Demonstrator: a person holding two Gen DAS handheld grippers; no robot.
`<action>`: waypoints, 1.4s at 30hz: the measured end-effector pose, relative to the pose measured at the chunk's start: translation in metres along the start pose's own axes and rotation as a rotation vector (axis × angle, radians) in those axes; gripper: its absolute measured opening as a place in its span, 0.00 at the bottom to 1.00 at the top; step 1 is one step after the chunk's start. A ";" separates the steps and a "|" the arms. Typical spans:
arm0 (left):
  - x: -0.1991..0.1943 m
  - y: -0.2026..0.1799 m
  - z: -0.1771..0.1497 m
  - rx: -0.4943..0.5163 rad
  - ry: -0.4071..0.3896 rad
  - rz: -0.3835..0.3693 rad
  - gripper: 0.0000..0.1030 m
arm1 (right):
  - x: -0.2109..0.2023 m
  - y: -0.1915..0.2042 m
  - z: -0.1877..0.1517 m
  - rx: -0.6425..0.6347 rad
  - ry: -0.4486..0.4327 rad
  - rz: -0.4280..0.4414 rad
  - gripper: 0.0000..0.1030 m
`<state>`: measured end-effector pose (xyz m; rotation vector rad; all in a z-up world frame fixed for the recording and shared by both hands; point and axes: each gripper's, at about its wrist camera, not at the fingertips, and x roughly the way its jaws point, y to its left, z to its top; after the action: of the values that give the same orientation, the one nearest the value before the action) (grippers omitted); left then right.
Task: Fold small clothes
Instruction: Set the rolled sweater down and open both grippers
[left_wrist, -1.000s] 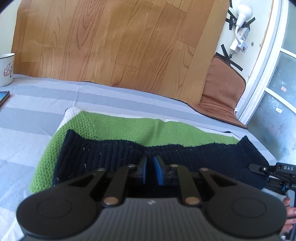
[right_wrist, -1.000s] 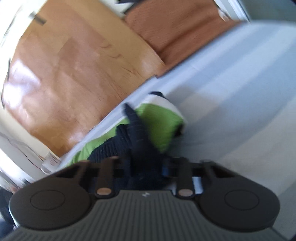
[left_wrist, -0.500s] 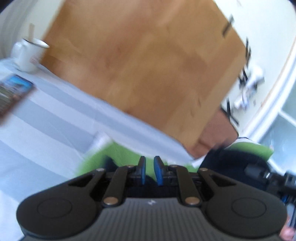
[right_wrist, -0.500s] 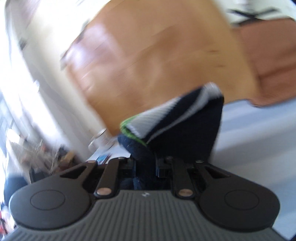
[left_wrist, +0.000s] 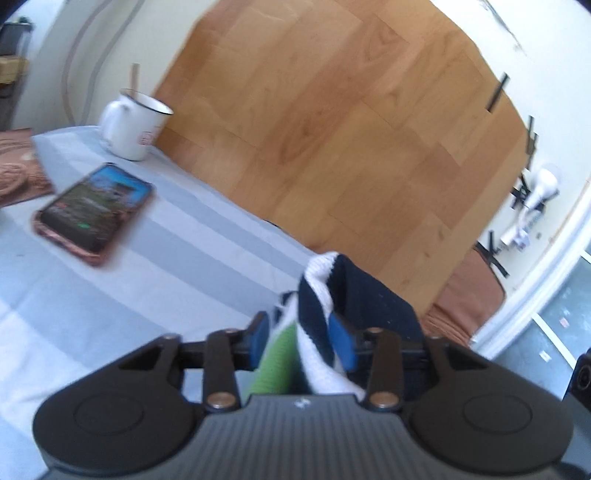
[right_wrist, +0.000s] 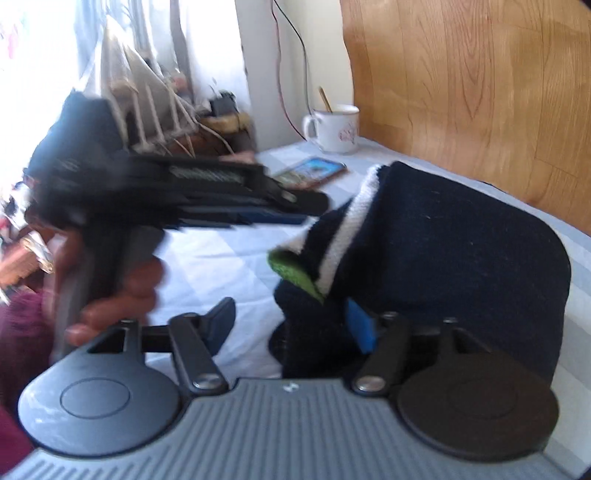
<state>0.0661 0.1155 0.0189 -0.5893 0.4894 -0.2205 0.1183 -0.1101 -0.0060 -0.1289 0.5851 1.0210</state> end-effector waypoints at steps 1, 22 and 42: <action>0.002 -0.004 0.000 0.009 0.005 -0.012 0.54 | -0.011 -0.005 -0.001 0.014 -0.020 -0.002 0.68; 0.059 -0.016 -0.021 0.175 0.098 0.225 0.66 | -0.062 -0.093 -0.070 0.523 -0.180 0.052 0.01; 0.052 -0.014 -0.029 0.118 0.177 0.028 1.00 | -0.172 -0.136 -0.169 0.825 -0.340 -0.086 0.64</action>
<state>0.0960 0.0730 -0.0137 -0.4495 0.6514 -0.2742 0.0976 -0.3754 -0.0822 0.7275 0.6382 0.6326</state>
